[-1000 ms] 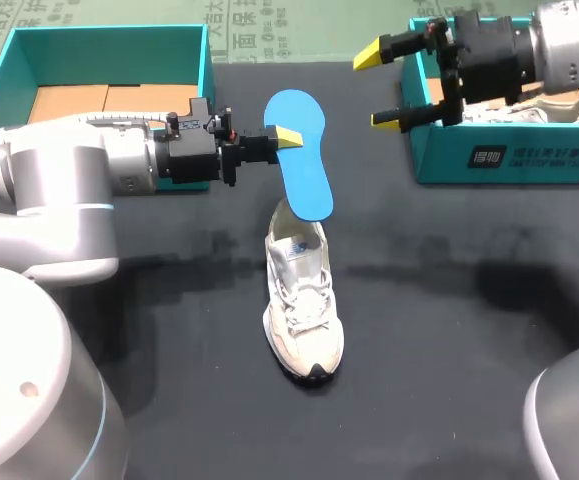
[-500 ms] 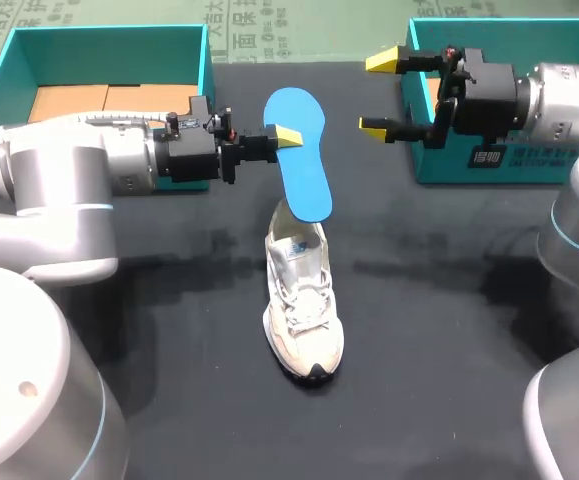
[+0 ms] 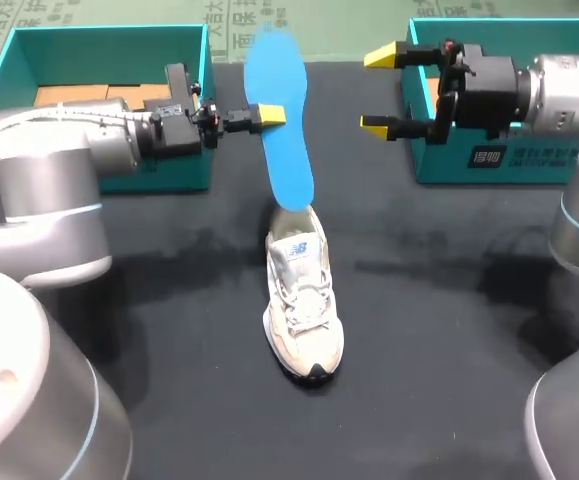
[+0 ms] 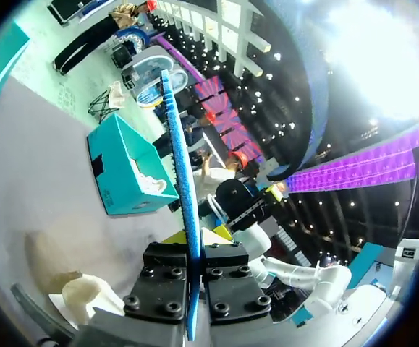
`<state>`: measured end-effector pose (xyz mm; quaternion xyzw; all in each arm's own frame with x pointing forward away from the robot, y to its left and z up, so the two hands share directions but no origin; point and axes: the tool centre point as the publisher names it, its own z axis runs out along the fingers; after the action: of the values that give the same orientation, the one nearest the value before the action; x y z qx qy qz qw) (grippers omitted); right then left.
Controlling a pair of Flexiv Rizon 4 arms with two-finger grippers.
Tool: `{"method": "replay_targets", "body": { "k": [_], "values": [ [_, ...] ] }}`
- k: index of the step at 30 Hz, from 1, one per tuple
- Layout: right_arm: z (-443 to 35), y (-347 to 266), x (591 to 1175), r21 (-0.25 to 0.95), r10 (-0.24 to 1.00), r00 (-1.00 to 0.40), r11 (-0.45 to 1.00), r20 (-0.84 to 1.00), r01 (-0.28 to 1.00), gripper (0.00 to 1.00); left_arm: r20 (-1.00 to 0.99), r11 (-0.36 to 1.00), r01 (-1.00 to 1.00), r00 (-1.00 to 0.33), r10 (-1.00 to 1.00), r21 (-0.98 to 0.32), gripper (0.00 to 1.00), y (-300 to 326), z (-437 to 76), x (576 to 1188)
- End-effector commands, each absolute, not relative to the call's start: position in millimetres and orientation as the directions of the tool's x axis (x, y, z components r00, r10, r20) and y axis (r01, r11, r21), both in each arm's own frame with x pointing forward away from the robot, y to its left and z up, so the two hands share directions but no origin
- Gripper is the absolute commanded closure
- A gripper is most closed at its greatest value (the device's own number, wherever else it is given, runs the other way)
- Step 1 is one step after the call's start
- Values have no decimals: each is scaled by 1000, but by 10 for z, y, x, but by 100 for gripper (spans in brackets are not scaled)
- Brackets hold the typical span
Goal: Take the shoe out of the shoebox, open the shoe tongue, remove and reinsert the insole, then place the shoe into the shoebox
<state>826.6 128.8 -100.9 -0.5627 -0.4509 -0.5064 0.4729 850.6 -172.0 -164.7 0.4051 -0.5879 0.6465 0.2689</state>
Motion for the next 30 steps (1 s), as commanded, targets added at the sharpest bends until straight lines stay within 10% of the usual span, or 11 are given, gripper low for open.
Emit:
{"method": "replay_targets", "body": {
  "k": [1, 13, 21, 30],
  "values": [
    [-1011, 1312, 8293, -76, 31, 81, -144, 996, 987, 0, 499, -117, -485, -846, -189, -867, 100, -1654, -1500, 8537],
    [-1011, 1312, 8293, -76, 31, 81, -144, 996, 987, 0, 425, -101, -412, -878, -222, -905, 100, -1623, -1436, 8639],
    [-1011, 1312, 8293, -76, 31, 81, -144, 996, 987, 0, -311, -13, 313, -946, -86, -950, 100, -1605, -1267, 8575],
    [-1011, 1312, 8293, -76, 31, 81, -144, 996, 987, 0, -401, -17, 401, -916, -5, -916, 100, -1533, -1151, 8681]
  ]
}}
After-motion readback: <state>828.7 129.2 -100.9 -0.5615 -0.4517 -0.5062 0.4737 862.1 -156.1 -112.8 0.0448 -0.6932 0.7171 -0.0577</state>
